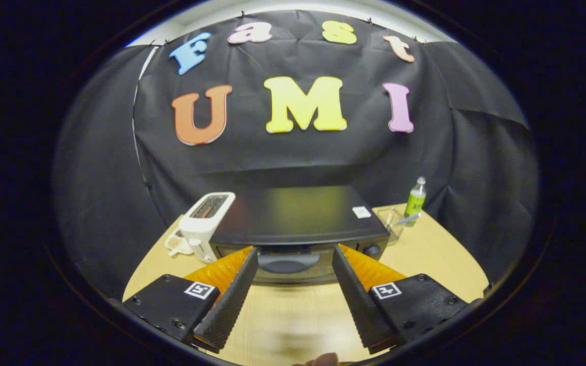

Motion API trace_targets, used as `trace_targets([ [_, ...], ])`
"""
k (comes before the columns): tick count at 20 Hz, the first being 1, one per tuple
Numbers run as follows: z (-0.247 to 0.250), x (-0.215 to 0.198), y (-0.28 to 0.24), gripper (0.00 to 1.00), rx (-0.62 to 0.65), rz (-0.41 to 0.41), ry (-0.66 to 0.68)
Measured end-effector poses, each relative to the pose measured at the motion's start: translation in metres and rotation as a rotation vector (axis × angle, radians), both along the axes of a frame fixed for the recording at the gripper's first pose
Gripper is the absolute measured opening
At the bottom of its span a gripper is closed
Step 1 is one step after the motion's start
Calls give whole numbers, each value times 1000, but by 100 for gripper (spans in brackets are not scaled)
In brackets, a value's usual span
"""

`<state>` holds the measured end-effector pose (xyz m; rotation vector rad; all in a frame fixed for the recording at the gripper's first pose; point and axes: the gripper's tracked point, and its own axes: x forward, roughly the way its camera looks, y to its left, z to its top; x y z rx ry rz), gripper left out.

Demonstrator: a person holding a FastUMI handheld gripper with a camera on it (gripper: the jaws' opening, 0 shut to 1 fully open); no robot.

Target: Open the toaster oven, put the food inside, and close the toaster oven door.

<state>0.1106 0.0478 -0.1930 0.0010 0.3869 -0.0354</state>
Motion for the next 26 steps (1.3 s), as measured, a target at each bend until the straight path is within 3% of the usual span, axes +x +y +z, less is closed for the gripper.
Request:
trace_targets([
  [7,148,-44,-6,97,2,23,-213],
  [12,215,-98,0,99,-41,43,-335],
  [19,227,-169,12,100,20,10,-364],
  [26,230,-192,13,100,28,3,-356],
])
